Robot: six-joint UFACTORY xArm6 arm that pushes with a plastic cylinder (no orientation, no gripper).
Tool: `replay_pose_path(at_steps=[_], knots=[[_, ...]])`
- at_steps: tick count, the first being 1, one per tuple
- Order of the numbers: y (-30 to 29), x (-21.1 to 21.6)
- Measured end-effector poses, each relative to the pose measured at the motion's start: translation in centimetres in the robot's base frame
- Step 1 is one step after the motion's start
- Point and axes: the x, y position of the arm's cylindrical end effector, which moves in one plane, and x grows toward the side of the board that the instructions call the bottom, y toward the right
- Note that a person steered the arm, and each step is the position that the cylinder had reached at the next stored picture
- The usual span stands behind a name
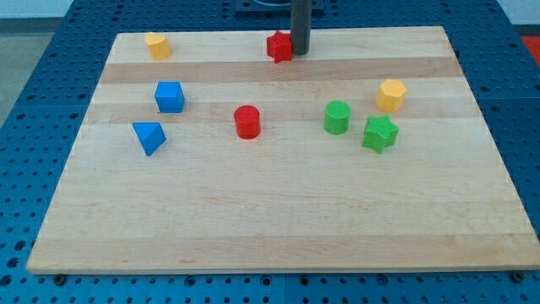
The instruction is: Move your above the blue cube
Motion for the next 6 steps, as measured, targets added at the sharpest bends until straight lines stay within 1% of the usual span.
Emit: replay_pose_path(at_steps=[2,3,4,5,6], knots=[[0.0,0.0],[1.9,0.1],[2.9,2.3],[1.1,4.9],[-4.7,5.6]])
